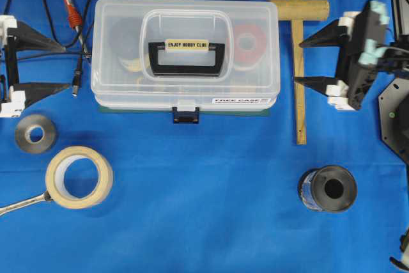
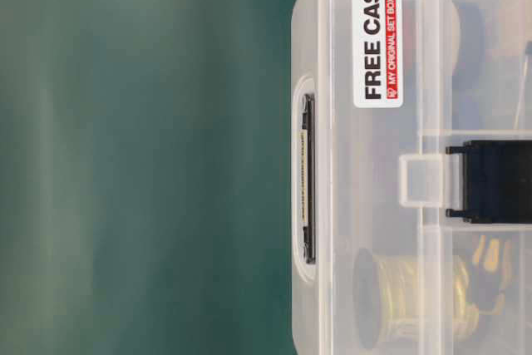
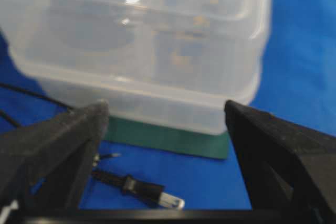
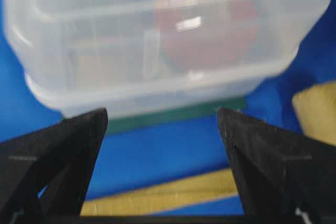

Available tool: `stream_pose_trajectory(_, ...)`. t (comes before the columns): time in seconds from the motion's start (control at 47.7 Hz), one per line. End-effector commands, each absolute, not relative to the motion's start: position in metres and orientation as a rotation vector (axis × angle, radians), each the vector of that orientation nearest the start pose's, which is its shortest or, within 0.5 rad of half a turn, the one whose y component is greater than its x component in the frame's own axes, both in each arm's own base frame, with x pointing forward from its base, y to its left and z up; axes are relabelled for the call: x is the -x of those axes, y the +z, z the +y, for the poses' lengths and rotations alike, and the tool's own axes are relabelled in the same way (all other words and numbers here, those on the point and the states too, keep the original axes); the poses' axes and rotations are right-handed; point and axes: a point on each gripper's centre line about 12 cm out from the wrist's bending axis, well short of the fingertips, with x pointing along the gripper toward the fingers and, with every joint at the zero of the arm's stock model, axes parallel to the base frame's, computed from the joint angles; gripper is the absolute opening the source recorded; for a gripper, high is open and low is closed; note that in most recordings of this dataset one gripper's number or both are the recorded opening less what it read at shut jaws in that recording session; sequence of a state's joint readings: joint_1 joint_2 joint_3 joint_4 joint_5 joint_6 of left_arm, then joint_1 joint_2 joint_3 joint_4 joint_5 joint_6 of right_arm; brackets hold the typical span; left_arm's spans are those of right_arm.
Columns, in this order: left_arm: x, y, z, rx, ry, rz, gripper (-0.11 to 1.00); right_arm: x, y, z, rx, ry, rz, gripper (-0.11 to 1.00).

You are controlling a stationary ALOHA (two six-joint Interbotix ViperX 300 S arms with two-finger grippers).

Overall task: Open the tool box with both arms.
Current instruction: 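Move both grippers inward to the left and right sides of the clear lid, then grip the lid edges with both grippers and lift the lid upward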

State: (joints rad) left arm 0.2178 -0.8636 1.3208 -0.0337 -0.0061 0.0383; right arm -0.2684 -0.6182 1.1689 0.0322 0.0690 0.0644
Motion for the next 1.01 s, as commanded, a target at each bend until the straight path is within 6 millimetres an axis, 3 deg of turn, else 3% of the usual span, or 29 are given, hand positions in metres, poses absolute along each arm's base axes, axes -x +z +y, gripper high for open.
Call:
stream_pose_trajectory(0.0, -0.187, 0.185, 0.042, 0.045, 0.217, 0.428, 0.9, -0.229, 0.183, -0.065, -0.179, -0.295, 0.603, 0.84)
stream_pose_trajectory(0.293, -0.2, 0.174, 0.045, 0.046, 0.22, 0.447, 0.9, -0.24, 0.183, -0.068, -0.175, -0.296, 0.585, 0.84)
stream_pose_trajectory(0.985, -0.224, 0.178, 0.053, 0.039, 0.232, 0.409, 0.9, -0.263, 0.19, -0.075, -0.171, -0.298, 0.537, 0.84)
